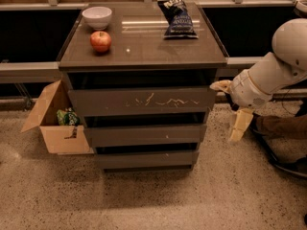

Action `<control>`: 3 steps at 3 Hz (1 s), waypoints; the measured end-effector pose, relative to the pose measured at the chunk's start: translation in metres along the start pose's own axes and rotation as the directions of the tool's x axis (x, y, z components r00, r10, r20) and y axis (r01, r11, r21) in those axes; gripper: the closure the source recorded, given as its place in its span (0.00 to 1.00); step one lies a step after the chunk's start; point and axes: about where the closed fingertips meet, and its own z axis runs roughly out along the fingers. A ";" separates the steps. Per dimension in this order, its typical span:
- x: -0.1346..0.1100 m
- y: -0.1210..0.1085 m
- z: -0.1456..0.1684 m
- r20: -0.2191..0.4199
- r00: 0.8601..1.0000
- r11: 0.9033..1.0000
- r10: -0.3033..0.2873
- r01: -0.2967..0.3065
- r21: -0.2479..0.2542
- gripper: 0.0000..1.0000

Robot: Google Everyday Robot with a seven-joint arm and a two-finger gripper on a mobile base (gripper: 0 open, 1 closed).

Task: Open top drawer

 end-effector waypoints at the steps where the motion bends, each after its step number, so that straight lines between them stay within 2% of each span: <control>1: 0.000 0.000 0.000 0.000 1.000 1.000 0.000 0.000 0.000 0.00; 2: 0.005 -0.010 0.008 -0.016 0.999 0.999 -0.036 0.036 0.013 0.00; 3: 0.021 -0.042 0.027 -0.038 0.993 0.994 -0.109 0.109 0.023 0.00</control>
Offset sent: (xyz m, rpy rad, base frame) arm 0.0281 -0.0033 -0.0154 -0.0462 -0.0716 0.0516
